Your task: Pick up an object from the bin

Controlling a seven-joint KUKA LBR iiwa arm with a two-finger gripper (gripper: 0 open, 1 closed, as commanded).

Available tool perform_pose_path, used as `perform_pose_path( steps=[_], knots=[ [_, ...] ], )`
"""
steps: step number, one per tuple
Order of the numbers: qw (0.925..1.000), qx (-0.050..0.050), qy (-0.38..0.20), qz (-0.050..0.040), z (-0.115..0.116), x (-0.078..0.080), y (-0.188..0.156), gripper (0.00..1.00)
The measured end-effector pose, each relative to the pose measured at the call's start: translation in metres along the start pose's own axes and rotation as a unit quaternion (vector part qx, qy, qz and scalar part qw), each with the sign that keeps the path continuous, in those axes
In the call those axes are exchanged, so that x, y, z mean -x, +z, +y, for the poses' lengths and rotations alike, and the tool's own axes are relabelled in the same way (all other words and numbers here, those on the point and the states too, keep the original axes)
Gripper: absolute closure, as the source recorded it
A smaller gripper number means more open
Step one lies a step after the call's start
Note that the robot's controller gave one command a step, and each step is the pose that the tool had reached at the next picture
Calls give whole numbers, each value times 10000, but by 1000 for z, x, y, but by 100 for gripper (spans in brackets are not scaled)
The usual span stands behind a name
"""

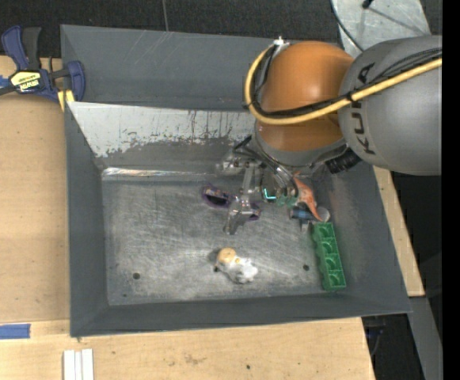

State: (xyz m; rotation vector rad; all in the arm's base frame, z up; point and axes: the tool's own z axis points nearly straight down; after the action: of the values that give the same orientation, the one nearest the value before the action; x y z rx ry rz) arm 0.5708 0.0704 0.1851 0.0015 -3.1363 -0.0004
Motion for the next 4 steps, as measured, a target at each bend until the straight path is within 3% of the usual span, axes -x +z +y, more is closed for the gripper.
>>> perform_pose_path(
  steps=[1, 2, 3, 4],
  knots=[
    [10000, 1, 2, -16, 0, 0, -2, 0],
    [9987, 6, -508, -66, -19, 1, 10, 0],
    [9952, -24, -975, -58, -21, 9, 58, 0],
    [10000, 22, -1, -49, -34, 7, 92, 0]
  ],
)
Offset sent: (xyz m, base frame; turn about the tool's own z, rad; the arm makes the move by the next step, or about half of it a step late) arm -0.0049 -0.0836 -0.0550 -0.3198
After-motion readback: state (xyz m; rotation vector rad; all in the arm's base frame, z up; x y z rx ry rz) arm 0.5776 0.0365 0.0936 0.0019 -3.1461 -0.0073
